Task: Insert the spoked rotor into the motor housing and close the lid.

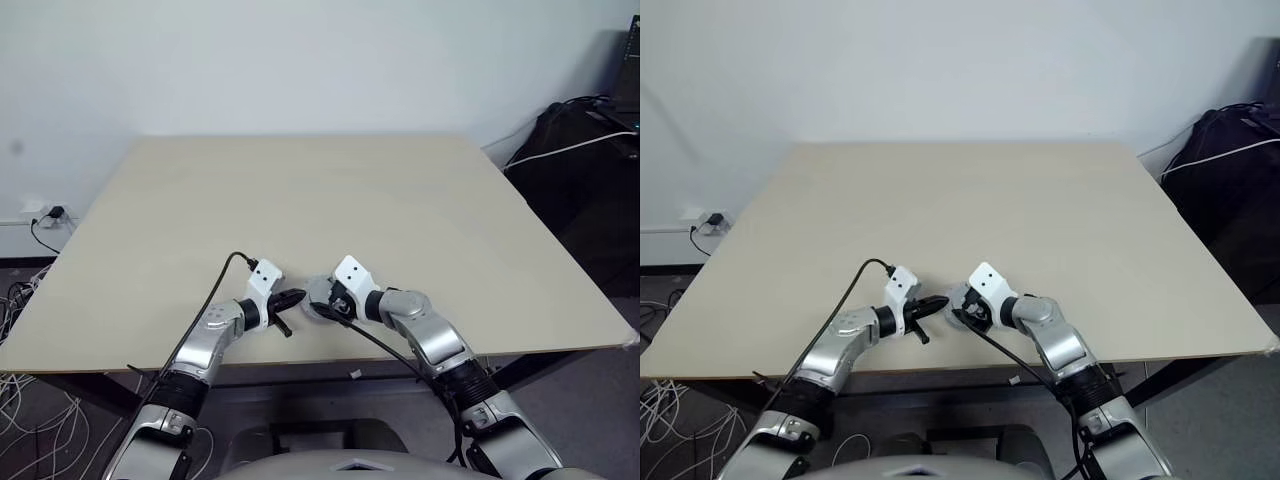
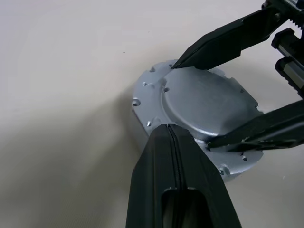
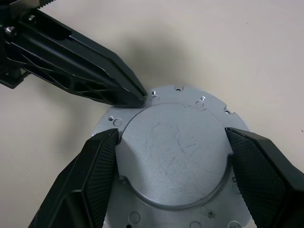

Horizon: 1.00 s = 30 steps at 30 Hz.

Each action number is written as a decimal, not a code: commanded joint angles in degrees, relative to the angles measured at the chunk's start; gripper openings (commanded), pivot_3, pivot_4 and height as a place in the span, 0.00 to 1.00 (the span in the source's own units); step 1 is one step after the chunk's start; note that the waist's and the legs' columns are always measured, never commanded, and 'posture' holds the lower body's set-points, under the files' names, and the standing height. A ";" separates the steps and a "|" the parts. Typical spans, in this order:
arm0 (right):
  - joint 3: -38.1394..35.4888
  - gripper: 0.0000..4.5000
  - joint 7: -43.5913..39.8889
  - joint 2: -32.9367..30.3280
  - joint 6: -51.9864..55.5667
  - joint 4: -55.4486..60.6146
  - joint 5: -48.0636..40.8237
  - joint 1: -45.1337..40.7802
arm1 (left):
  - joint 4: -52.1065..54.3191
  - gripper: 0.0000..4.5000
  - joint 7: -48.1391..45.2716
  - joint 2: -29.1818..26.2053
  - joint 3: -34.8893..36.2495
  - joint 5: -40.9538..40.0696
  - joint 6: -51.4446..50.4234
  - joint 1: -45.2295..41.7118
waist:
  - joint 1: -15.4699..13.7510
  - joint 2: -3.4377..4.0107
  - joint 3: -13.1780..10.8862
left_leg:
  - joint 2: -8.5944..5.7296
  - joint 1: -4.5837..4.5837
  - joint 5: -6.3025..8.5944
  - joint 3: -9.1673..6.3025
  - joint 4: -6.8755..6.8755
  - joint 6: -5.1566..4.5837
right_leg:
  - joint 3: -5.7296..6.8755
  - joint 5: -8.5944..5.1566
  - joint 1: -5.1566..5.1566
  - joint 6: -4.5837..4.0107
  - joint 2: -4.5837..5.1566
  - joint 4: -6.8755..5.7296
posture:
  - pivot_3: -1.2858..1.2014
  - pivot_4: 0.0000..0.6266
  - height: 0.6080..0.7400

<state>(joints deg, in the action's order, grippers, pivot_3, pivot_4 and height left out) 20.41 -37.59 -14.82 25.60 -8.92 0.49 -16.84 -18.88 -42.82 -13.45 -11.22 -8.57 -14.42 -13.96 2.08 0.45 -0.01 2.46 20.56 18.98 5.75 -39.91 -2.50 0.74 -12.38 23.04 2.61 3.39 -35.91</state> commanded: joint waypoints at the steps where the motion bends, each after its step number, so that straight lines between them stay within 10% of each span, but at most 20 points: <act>1: 1.92 0.73 -1.12 0.30 1.43 -0.72 0.32 1.12 | -0.44 0.00 -0.08 0.53 -0.61 0.73 -0.21 -2.14 | 0.01 0.00 0.00 | 0.00 0.00 0.00 0.00 0.00 0.00 | 0.00 0.00 0.00 0.00 0.00 0.00 | 0.52 0.00 1.00; 23: 2.32 0.73 -2.32 0.56 2.50 0.88 0.03 1.18 | -0.09 0.00 0.04 1.05 -3.40 3.48 -4.36 -1.33 | -0.09 -0.13 0.11 | -0.02 -0.07 0.00 -0.04 0.00 -0.01 | 0.00 -0.01 -0.10 0.00 0.01 0.01 | 0.52 0.00 1.00; 27: 1.95 0.99 -2.58 0.61 3.31 1.59 -0.45 1.07 | -0.09 0.00 -0.18 1.13 -3.30 3.55 -4.41 -1.35 | -0.01 -0.16 0.14 | -0.02 -0.07 0.01 -0.05 0.00 0.00 | 0.01 -0.03 -0.10 0.00 0.01 0.01 | 0.52 0.00 1.00; 30: 1.90 0.99 -2.97 0.41 3.41 2.14 -0.50 0.91 | -0.20 0.00 -0.28 1.20 -3.21 3.67 -4.29 -1.42 | -0.03 -0.17 0.14 | -0.01 -0.07 0.01 -0.05 0.00 -0.01 | 0.01 -0.03 -0.10 0.00 0.01 0.00 | 0.52 0.00 1.00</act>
<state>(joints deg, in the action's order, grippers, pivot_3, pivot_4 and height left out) 20.51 -38.84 -14.68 28.03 -7.47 0.49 -16.51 -19.31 -42.45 -12.67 -12.39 -5.45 -17.46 -15.78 2.06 0.28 0.13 2.44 20.49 19.00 5.69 -39.91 -2.52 0.75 -12.41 22.93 2.60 3.40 -35.90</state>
